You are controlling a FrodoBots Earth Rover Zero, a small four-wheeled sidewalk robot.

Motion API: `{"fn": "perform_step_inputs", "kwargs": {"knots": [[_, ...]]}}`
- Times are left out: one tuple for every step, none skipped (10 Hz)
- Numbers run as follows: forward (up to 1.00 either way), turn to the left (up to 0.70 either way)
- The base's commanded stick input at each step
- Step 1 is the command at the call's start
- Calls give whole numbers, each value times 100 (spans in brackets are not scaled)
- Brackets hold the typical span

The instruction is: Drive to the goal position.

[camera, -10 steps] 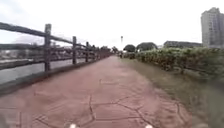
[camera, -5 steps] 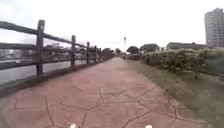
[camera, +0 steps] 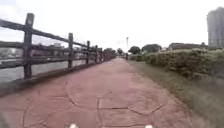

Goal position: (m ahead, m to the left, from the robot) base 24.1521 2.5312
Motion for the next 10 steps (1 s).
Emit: {"fn": "perform_step_inputs", "kwargs": {"knots": [[98, -16], [98, 0], [98, 0], [98, 0], [98, 0], [98, 0], [98, 0], [98, 0], [98, 0], [98, 0]]}}
